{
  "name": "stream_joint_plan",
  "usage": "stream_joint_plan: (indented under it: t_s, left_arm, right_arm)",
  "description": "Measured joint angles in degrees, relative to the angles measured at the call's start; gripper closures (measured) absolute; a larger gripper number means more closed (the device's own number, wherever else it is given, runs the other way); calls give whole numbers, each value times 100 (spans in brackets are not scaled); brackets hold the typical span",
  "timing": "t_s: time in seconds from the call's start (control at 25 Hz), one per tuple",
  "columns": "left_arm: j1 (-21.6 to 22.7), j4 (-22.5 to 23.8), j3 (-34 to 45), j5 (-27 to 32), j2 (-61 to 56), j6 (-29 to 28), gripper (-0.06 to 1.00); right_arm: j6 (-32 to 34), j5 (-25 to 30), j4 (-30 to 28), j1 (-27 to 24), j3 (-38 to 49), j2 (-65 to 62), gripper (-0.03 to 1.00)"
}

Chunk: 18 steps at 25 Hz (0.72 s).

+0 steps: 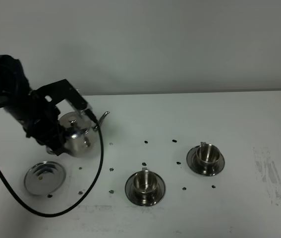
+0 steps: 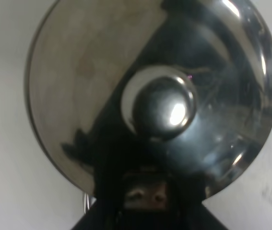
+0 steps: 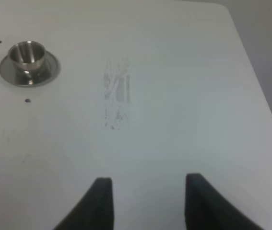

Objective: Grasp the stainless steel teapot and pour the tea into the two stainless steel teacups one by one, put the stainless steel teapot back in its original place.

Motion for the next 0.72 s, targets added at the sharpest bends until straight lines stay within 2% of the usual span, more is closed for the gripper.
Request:
stream_joint_plan:
  t_s: [0.36, 0.72]
  left_arm:
    - [-765, 215, -1432, 384, 807, 123, 74]
    - [-1287, 226, -2899, 650, 1677, 123, 74]
  right_arm:
    - [0, 0, 0, 0, 0, 0, 63]
    - [0, 0, 0, 0, 0, 0, 63]
